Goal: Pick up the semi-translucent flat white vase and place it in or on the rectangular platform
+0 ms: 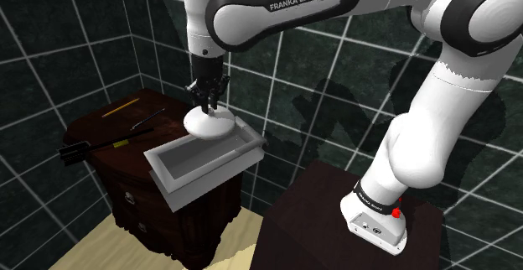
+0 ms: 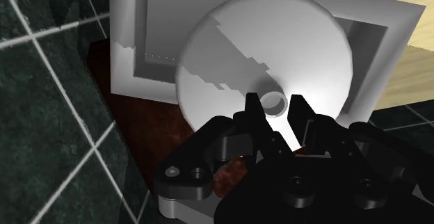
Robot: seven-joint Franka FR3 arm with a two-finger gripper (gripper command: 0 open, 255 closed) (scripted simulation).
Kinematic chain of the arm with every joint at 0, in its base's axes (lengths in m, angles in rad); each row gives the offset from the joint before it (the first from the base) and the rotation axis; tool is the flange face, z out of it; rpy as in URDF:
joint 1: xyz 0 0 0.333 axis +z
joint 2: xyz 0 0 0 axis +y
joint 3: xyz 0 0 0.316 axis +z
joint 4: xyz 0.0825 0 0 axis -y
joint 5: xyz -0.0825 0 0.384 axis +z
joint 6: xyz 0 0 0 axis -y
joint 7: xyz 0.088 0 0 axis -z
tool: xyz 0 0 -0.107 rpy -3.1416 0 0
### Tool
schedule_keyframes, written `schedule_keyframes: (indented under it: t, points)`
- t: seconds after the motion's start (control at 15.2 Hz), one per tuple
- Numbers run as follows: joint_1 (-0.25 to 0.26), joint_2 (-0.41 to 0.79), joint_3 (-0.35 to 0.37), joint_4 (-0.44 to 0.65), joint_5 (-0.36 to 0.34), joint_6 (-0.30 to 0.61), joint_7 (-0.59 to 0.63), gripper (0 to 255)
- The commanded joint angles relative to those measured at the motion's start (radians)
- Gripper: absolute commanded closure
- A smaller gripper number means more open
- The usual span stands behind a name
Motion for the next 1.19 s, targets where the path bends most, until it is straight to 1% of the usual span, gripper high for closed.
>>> schedule_keyframes:
  t: [0.0,0.86,1.12]
  points:
    - [0.0,0.005,0.0,-0.024,-0.002,0.029,0.002,255]
    - [0.002,0.067,-0.001,-0.132,-0.027,0.196,0.024,255]
    - [0.003,0.067,-0.002,-0.132,-0.027,0.196,0.024,255]
